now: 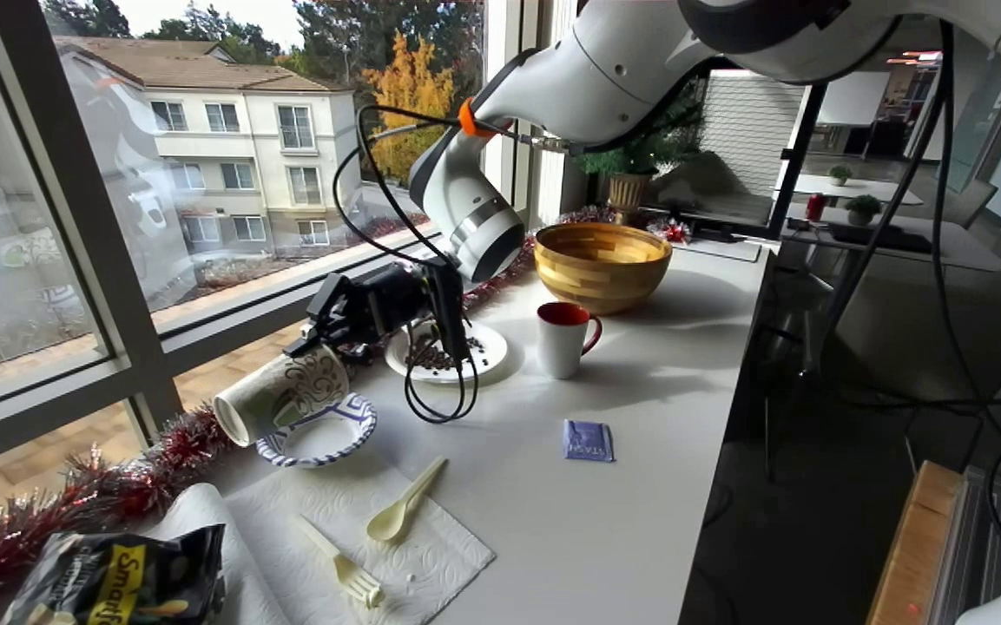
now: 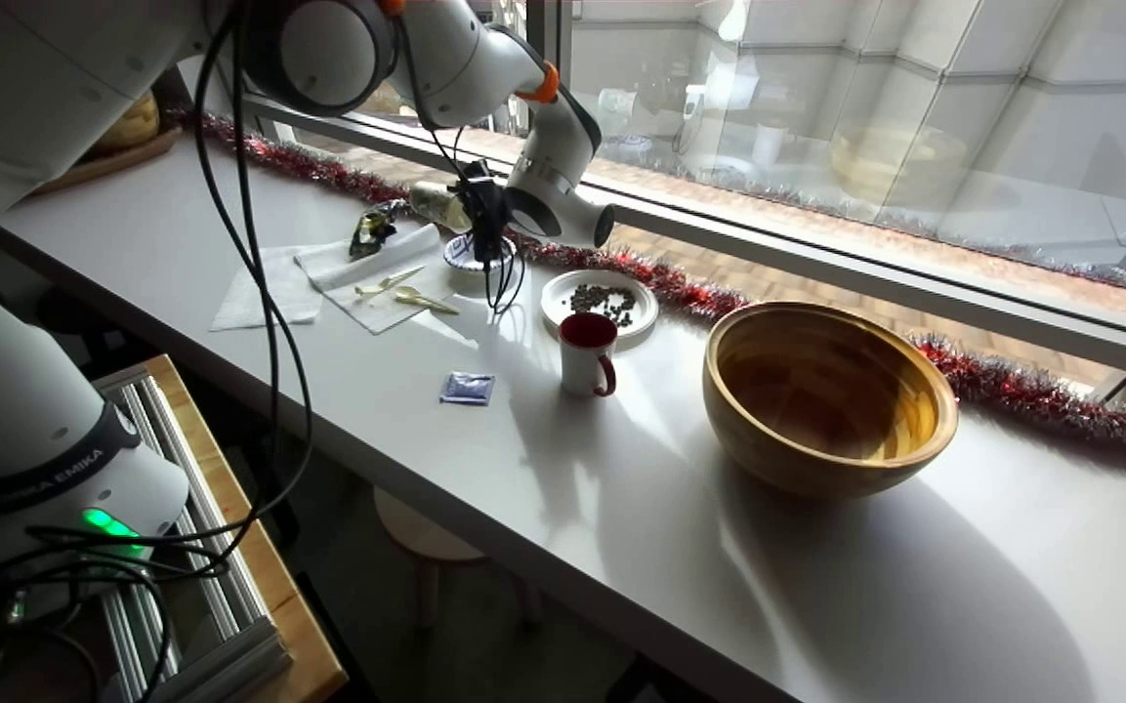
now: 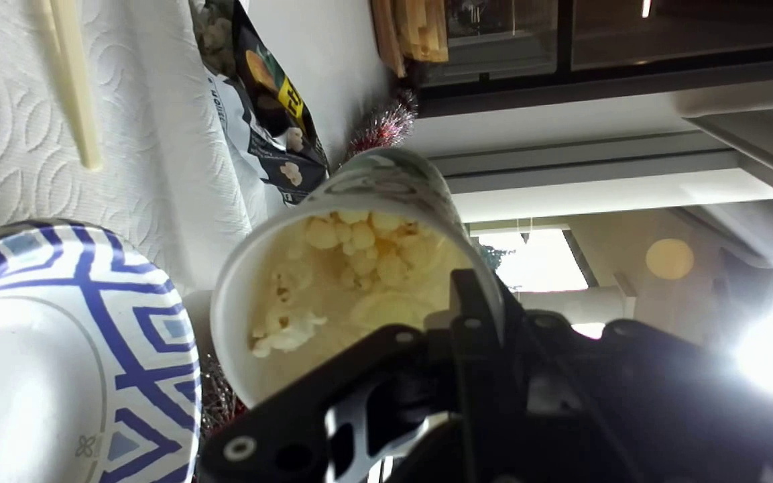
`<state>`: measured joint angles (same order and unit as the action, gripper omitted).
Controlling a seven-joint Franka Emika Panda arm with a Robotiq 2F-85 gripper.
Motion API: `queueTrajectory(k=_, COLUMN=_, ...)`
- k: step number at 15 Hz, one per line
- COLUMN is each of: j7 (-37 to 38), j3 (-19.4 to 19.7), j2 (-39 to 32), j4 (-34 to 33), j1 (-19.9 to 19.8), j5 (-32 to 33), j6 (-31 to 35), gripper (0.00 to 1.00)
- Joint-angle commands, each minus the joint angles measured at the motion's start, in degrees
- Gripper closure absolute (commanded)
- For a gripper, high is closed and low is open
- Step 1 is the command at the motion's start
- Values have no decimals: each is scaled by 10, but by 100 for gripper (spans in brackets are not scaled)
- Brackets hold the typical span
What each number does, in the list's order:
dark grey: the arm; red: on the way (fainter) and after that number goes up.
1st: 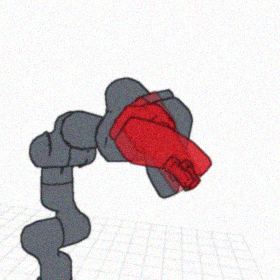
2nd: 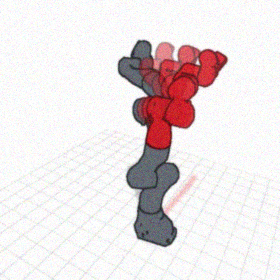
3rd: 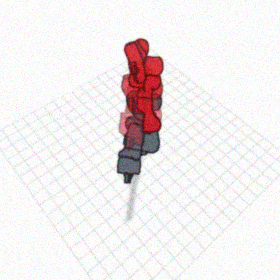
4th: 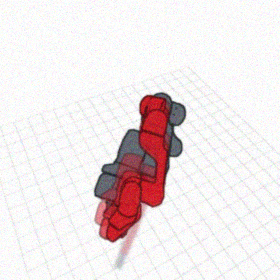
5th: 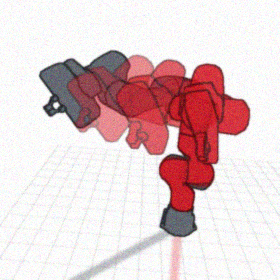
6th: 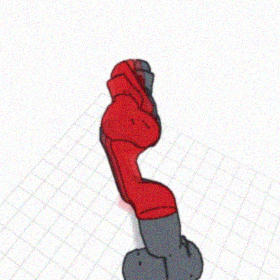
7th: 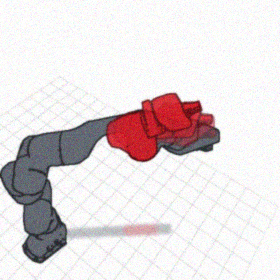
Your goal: Pour the contents in the cup into the bowl
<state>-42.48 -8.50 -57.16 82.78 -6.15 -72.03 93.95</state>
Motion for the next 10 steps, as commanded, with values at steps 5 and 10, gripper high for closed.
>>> queueTrajectory(k=5, j7=13, j3=-9, j2=-76, j4=-90, j1=-27, j5=-83, j6=-93, gripper=99)
queueTrajectory(k=10, j7=22, j3=-10, j2=-112, j4=-123, j1=-18, j5=-125, j6=-110, gripper=99)
